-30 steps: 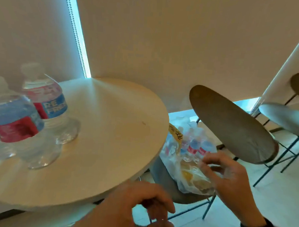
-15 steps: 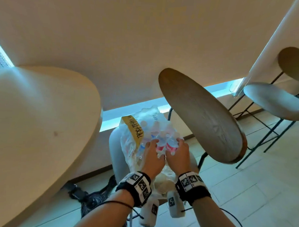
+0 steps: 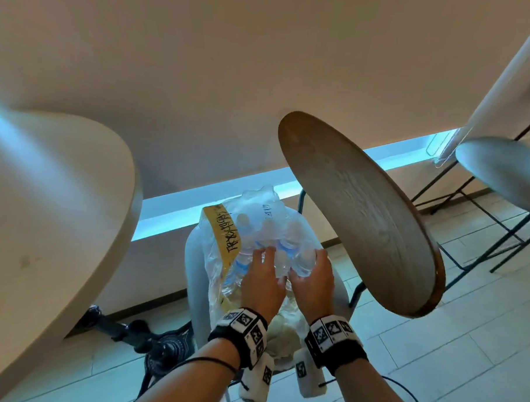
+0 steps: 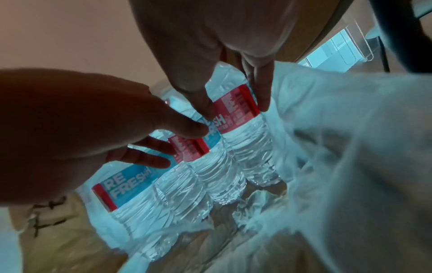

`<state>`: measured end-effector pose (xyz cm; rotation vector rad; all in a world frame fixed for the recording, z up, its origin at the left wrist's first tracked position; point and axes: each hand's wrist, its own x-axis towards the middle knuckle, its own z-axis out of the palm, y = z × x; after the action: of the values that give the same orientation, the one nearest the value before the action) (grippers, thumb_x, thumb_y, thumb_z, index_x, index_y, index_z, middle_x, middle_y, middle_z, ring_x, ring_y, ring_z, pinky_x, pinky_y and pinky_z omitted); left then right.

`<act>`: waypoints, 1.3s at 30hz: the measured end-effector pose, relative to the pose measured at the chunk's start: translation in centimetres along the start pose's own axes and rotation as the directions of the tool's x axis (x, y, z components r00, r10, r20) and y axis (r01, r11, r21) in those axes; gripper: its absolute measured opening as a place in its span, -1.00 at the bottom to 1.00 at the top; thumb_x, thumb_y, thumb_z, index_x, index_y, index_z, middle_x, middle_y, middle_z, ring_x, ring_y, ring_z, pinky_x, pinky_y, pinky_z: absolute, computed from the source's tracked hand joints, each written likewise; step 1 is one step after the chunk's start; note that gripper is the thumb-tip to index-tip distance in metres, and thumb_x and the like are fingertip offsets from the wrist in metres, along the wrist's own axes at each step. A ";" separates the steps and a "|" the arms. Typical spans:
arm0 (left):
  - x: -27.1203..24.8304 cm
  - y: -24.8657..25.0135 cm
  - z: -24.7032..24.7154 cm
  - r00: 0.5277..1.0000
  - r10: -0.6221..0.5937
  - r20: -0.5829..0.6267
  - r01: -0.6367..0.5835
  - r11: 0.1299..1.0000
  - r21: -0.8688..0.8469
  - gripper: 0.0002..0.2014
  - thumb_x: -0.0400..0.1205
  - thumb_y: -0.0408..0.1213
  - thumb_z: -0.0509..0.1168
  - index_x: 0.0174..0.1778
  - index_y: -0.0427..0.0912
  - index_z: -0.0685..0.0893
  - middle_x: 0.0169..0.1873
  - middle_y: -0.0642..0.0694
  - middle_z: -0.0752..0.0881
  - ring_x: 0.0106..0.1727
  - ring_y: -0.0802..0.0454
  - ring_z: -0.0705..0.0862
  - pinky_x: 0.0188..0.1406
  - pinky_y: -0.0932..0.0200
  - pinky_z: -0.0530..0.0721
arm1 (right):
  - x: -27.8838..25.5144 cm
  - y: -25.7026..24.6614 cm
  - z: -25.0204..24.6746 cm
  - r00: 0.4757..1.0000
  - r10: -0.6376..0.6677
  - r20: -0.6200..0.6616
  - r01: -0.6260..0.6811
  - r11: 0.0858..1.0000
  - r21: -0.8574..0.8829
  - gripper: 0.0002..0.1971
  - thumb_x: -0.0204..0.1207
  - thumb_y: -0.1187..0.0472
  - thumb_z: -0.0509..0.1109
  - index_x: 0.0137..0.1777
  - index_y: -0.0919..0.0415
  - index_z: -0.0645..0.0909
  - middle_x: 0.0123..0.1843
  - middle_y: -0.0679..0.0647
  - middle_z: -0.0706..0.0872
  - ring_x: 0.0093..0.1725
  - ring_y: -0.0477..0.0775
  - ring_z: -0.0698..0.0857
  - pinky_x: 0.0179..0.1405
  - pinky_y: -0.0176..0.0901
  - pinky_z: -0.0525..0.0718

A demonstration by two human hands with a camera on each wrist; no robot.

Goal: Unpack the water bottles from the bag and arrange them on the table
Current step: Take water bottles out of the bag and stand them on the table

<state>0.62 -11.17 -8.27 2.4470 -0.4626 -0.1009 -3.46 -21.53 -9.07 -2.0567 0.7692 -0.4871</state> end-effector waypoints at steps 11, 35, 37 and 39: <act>-3.6 1.1 -5.3 0.987 0.033 -0.156 -0.083 0.942 -0.326 -0.44 0.29 -0.17 0.65 0.20 -0.09 0.67 0.10 -0.06 0.70 0.06 0.00 0.72 -0.03 0.26 0.76 | -2.9 -3.1 -6.8 0.959 -0.283 -0.001 0.281 0.951 0.132 -0.43 0.22 0.09 0.77 0.14 -0.13 0.54 0.00 -0.18 0.73 0.01 -0.21 0.77 -0.16 -0.12 0.87; -20.7 2.7 -44.7 0.730 -0.016 -0.683 -0.231 0.935 -0.270 -0.37 0.12 -0.11 0.74 0.10 0.24 0.71 -0.12 0.26 0.76 -0.08 0.43 0.75 -0.46 0.59 0.65 | -11.7 -41.4 -10.8 0.451 -0.879 0.151 0.714 0.458 0.530 -0.39 0.14 0.06 0.78 0.21 -0.02 0.65 0.06 -0.01 0.83 -0.07 0.09 0.85 -0.13 0.16 0.86; -21.3 0.7 -45.9 0.707 -0.064 -0.704 -0.169 0.952 -0.256 -0.35 0.12 -0.10 0.73 0.15 0.19 0.72 -0.10 0.25 0.76 -0.08 0.46 0.74 -0.47 0.64 0.61 | -12.7 -42.6 -7.9 0.425 -0.881 0.207 0.712 0.467 0.525 -0.40 0.18 0.08 0.76 0.22 0.06 0.64 0.09 0.00 0.81 -0.07 0.03 0.83 -0.15 0.02 0.87; -21.6 -1.2 -46.5 0.687 -0.100 -0.720 -0.117 0.963 -0.244 -0.33 0.13 -0.09 0.74 0.19 0.14 0.72 -0.06 0.19 0.77 -0.16 0.33 0.79 -0.41 0.60 0.67 | -13.7 -43.7 -5.2 0.398 -0.886 0.240 0.723 0.463 0.512 -0.41 0.19 0.09 0.76 0.21 0.09 0.63 0.09 -0.03 0.78 -0.07 -0.13 0.79 -0.21 -0.28 0.82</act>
<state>-10.67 24.33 27.04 1.9847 -0.0792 0.7564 -1.72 3.81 29.41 -1.9704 -0.7115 -0.5402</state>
